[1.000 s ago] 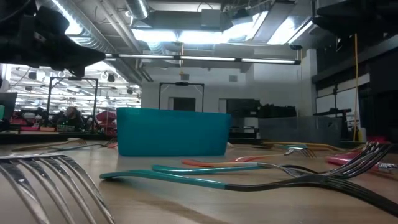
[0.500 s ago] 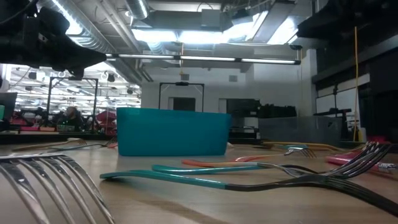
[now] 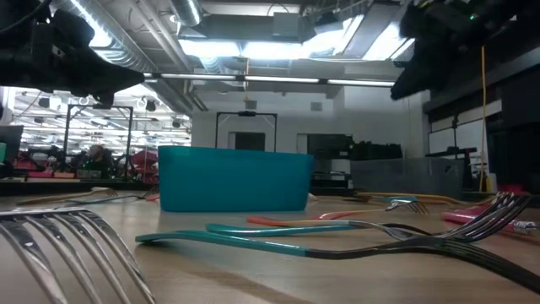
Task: Sort silverware by color (type)
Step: Put the bottom right golden fork into the black bin
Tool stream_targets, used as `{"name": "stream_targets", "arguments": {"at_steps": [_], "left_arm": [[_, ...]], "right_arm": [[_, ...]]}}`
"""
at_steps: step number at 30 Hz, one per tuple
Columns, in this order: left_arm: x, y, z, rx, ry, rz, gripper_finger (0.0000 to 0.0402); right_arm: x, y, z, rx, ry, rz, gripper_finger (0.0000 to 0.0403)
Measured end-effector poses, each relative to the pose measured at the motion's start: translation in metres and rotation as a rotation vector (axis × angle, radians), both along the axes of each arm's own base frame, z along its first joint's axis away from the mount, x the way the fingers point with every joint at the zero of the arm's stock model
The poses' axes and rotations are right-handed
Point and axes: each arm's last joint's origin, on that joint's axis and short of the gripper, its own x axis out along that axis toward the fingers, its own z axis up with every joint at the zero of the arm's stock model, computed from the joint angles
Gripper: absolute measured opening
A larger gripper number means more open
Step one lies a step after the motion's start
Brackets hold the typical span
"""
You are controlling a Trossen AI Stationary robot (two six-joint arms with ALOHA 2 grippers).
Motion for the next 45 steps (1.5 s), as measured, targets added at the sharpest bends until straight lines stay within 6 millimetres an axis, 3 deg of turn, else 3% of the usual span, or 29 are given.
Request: {"name": "stream_targets", "arguments": {"at_steps": [10,22,45], "left_arm": [[0.000,0.000,0.000,0.000,0.003,0.000,0.0002],[0.000,0.000,0.000,0.000,0.003,0.000,0.0002],[0.000,0.000,0.000,-0.001,0.003,0.000,0.0002]], "right_arm": [[0.021,0.003,-0.039,0.122,0.260,-0.003,0.0106],[0.037,0.004,-0.073,0.175,0.441,0.018,0.0106],[0.042,0.004,-0.088,0.161,0.525,0.001,0.0106]]}}
